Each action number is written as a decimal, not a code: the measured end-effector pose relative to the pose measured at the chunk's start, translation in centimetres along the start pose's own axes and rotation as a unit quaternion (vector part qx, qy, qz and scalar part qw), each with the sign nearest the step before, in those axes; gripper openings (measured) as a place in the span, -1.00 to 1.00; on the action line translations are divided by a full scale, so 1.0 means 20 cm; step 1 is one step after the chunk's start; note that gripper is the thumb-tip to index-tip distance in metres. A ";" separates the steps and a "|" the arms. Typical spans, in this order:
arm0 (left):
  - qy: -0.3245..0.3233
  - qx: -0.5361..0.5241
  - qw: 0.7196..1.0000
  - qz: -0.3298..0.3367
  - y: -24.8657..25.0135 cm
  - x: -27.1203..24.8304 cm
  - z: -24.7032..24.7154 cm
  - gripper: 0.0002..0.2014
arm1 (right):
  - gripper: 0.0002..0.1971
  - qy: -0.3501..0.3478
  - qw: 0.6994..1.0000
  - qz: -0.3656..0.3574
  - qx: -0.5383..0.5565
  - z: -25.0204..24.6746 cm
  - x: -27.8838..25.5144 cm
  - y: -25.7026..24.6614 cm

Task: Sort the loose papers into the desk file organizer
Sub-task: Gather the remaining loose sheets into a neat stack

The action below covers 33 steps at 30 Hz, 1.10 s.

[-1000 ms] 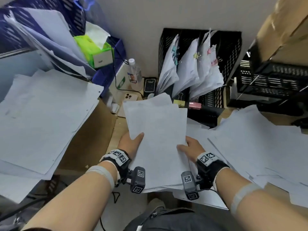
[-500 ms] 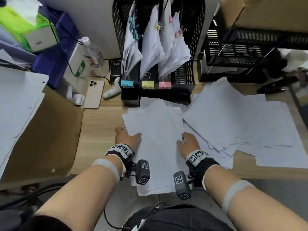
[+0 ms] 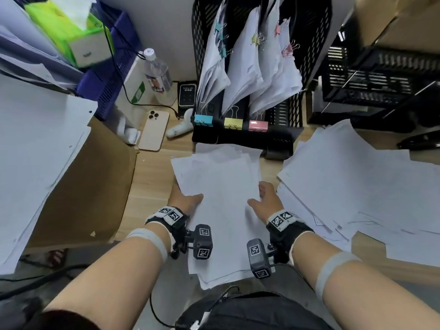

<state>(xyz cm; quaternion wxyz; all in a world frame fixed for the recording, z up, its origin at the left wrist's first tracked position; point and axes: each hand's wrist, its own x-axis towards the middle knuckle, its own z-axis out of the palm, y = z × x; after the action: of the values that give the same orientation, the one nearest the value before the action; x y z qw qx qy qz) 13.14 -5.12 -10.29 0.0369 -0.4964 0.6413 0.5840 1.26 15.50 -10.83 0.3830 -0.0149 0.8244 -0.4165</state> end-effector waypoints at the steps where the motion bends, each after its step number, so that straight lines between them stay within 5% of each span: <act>1: -0.019 0.009 1.000 -0.001 0.01 -0.01 -0.02 -0.53 | -0.28 0.010 1.000 -0.002 -0.017 0.00 0.01 -0.01; 7: -0.085 -0.070 0.994 0.002 0.10 -0.12 -0.16 -0.81 | -0.13 -0.020 0.999 0.009 0.040 -0.04 0.10 -0.15; 14: -0.090 -0.199 0.975 0.044 0.21 -0.23 -0.40 -0.47 | -0.09 -0.041 0.990 -0.074 0.115 0.02 0.08 -0.41; 17: -0.090 -0.224 0.964 0.116 0.33 -0.28 -0.46 -0.54 | -0.35 -0.059 0.975 -0.130 0.169 0.00 0.03 -0.54; 24: -0.028 -0.234 0.935 0.266 0.59 -0.30 -0.43 -0.44 | -0.75 0.089 0.944 -0.269 0.171 -0.20 -0.18 -0.79; 27: -0.042 -0.192 0.939 0.281 0.57 -0.29 -0.34 -0.62 | -0.63 0.104 0.939 -0.273 0.180 -0.24 -0.25 -0.72; 31: -0.036 -0.155 0.955 0.252 0.48 -0.25 -0.20 -0.38 | -0.52 0.108 0.949 -0.254 0.151 -0.24 -0.25 -0.59; 33: -0.025 -0.158 0.952 0.260 0.48 -0.24 -0.15 -0.41 | -0.49 0.101 0.950 -0.256 0.145 -0.24 -0.27 -0.58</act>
<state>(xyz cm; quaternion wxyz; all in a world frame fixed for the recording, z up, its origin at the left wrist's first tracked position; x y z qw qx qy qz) 10.78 -6.30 0.51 -0.1787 -0.2975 0.6464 0.6795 -1.45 13.04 2.28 0.1766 -0.1279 0.7580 -0.6147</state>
